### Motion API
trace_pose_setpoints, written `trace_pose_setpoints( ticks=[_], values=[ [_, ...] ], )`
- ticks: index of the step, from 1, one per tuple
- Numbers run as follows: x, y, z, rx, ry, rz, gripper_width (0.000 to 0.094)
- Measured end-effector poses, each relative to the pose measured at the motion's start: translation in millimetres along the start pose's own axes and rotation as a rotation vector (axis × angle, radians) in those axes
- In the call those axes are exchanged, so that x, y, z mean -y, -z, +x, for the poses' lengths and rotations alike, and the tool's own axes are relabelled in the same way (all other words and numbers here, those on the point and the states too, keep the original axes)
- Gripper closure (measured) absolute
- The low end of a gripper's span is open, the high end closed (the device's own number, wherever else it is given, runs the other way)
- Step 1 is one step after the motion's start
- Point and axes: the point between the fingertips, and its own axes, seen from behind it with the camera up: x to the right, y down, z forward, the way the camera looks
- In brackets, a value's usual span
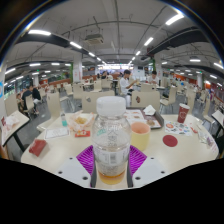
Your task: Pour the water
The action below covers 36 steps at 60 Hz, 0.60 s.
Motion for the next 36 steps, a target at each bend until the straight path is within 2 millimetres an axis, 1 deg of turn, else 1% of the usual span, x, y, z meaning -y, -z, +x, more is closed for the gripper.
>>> trace_pose_setpoints(
  ticks=[3,6,12,13,17,20,21,22,26,27,28,31,33,34,36],
  values=[
    [23.9,-4.5,-18.8,0.048,-0.041,0.024,0.0532],
    [50.3,-11.6,-38.3,0.1,-0.125,0.052,0.0531],
    [106.0,-22.2,-62.2,0.245,-0.4,0.091,0.0531],
    [115.4,-26.3,-69.2,0.266,-0.453,0.096,0.0531],
    [143.5,-41.9,-69.9,0.352,-0.677,0.108,0.0533],
    [157.1,-55.9,-64.9,0.401,-0.85,0.098,0.0531],
    [165.1,-49.4,-70.9,0.412,-0.91,0.089,0.0532],
    [164.1,-63.4,-64.8,0.426,-0.968,0.085,0.0532],
    [167.8,-85.0,-49.8,0.466,-1.177,0.068,0.0532],
    [170.8,-82.3,-49.1,0.472,-1.224,0.064,0.0533],
    [169.6,-89.3,-45.8,0.475,-1.269,0.062,0.0531],
    [165.6,-101.0,-35.6,0.494,-1.4,0.051,0.0532],
    [161.9,-107.8,-28.8,0.501,-1.483,0.044,0.0532],
    [161.5,-106.9,-26.5,0.505,-1.522,0.035,0.0531],
    [157.4,-115.4,-22.9,0.515,-1.594,0.024,0.0533]
  ],
)
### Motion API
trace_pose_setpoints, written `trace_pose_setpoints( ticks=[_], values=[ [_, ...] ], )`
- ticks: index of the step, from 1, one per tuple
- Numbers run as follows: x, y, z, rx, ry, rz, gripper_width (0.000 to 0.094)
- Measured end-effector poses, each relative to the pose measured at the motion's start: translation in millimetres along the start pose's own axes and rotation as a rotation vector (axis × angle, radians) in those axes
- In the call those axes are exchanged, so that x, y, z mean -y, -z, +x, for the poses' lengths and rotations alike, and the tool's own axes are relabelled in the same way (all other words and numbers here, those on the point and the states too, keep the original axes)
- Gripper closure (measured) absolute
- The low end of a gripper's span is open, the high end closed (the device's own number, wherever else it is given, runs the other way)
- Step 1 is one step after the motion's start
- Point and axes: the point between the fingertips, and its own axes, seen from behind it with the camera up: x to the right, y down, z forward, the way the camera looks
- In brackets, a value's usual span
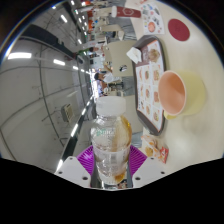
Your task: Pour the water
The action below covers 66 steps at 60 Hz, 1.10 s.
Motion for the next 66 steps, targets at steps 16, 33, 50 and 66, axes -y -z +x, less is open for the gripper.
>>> trace_pose_setpoints(
  ticks=[16,33,50,66],
  values=[
    [20.2,-8.9,43.8,-0.004,-0.312,0.012,0.0534],
    [14.7,1.8,13.8,-0.053,-0.048,-0.036,0.0531],
    [91.4,26.0,-87.9,-0.109,0.771,0.03,0.0533],
    [219.5,64.3,-70.7,-0.3,1.44,0.115,0.0531]
  ],
)
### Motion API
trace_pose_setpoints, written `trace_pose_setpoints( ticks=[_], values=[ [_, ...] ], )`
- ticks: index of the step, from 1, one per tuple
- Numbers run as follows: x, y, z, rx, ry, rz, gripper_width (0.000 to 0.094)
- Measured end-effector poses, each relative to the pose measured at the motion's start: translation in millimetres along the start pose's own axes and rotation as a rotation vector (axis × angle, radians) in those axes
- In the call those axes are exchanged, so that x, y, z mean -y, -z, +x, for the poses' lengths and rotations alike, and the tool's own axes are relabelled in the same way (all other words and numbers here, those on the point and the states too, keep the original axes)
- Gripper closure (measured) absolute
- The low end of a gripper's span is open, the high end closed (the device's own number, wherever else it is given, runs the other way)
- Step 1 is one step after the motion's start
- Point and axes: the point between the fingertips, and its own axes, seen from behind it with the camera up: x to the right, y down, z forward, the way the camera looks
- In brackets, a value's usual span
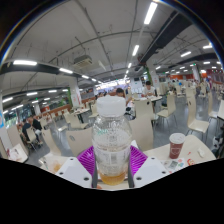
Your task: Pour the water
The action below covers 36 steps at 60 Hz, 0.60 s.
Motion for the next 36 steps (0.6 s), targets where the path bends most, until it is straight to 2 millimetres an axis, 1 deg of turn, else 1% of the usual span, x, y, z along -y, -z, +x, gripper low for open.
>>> trace_pose_setpoints(
  ticks=[4,7,11,15,17,18,31,36],
  values=[
    [-22.0,-0.5,32.0,-0.032,0.096,-0.03,0.0535],
    [-40.9,-3.3,52.1,-0.048,0.148,-0.056,0.0536],
    [-66.6,-8.6,70.5,-0.052,0.192,-0.086,0.0534],
    [-85.4,-6.2,85.3,-0.051,0.229,-0.113,0.0532],
    [-94.4,-5.8,90.8,-0.049,0.237,-0.125,0.0533],
    [-101.5,-10.9,92.7,-0.048,0.238,-0.131,0.0534],
    [-156.6,-11.9,112.9,-0.048,0.207,-0.213,0.0525],
    [-157.7,-7.4,111.1,-0.044,0.214,-0.182,0.0519]
  ],
)
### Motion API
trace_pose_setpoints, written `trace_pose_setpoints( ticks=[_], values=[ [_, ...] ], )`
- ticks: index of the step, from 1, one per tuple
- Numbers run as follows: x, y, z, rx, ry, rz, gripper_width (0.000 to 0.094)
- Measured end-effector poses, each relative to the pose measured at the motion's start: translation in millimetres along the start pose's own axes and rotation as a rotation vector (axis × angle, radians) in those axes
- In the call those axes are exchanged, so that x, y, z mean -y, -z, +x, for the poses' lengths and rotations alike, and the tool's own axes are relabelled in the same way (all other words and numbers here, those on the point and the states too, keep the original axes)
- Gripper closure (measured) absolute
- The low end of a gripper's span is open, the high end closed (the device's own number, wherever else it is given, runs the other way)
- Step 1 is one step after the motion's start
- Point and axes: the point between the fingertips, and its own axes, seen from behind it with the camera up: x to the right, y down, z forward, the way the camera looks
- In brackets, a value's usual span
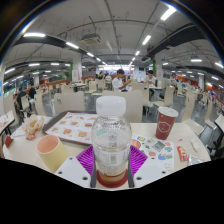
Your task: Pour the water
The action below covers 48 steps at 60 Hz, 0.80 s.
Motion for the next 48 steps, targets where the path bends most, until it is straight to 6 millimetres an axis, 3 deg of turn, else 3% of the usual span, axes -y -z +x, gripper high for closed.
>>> trace_pose_setpoints(
  ticks=[9,11,14,17,20,25,39,48],
  values=[
    [-4.1,0.0,1.4,-0.009,-0.01,-0.023,0.0359],
    [-7.8,3.5,0.3,-0.013,-0.023,-0.046,0.0272],
    [-10.2,10.5,-0.3,-0.017,-0.041,-0.072,0.0067],
    [-11.8,18.7,3.7,-0.044,-0.058,-0.094,0.0125],
    [-13.3,37.2,5.2,-0.077,-0.068,-0.121,0.0084],
    [-13.4,70.1,2.8,-0.109,-0.074,-0.154,0.0091],
    [-8.9,188.5,-34.7,-0.156,-0.067,-0.21,0.0086],
    [-7.8,236.1,-54.7,-0.172,-0.069,-0.217,0.0083]
  ],
)
